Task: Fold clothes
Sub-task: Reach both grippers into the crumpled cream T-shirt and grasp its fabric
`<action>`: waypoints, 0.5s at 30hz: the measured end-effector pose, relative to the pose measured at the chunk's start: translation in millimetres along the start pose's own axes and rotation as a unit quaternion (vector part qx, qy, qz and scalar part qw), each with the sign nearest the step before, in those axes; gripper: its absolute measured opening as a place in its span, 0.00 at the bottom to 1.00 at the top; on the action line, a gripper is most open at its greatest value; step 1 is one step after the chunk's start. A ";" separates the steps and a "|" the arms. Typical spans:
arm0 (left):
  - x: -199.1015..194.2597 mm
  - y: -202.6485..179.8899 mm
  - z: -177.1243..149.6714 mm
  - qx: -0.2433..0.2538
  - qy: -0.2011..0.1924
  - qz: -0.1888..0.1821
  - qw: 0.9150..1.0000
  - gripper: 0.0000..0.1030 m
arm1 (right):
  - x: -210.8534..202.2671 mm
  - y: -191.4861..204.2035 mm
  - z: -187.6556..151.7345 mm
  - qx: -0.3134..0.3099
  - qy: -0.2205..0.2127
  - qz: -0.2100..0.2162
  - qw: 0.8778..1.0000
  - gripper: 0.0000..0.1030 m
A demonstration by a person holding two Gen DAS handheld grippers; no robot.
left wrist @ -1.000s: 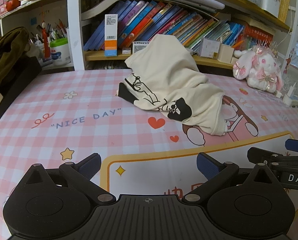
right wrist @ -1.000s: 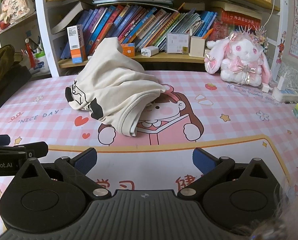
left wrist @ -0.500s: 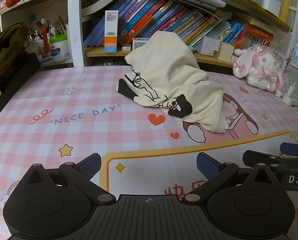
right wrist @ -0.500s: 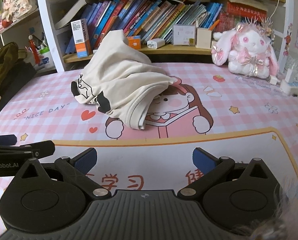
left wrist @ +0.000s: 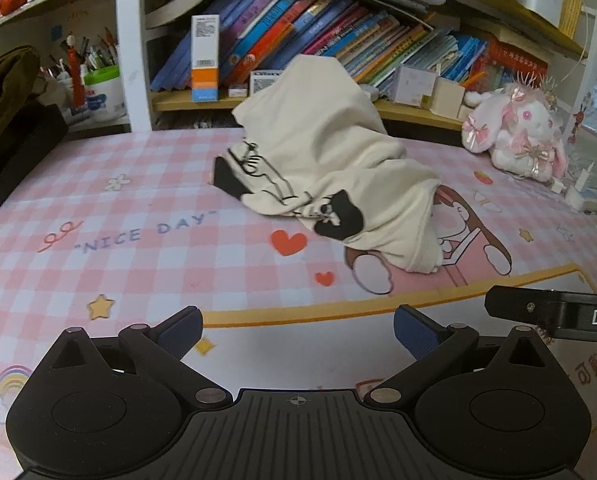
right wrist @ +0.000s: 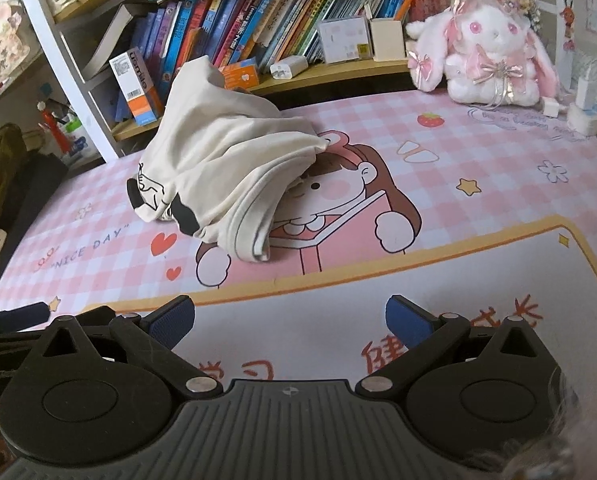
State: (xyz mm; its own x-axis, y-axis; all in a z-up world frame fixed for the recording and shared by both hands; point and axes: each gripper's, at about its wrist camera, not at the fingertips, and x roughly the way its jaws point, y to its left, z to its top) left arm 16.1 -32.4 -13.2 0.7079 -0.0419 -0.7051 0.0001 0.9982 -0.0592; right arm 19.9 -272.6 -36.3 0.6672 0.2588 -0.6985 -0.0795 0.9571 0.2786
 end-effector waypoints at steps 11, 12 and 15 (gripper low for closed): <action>45.8 -78.2 20.8 0.064 -0.007 0.015 0.998 0.97 | 6.7 -103.5 32.0 0.098 0.020 0.115 0.988 0.94; 52.0 -85.3 21.6 0.070 -0.003 0.021 0.997 0.94 | 6.7 -111.6 34.9 0.107 0.021 0.123 0.986 0.90; 67.9 -100.5 20.9 0.084 0.005 0.031 0.996 0.89 | 5.6 -133.0 43.5 0.128 0.022 0.144 0.981 0.84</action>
State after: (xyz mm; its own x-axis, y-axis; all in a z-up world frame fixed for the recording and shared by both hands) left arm 78.9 -134.7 -40.3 0.7025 0.0201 -0.7114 0.0763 0.9917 0.1034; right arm 66.5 -404.1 -48.6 0.6117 0.5246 -0.5922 -0.0673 0.7804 0.6217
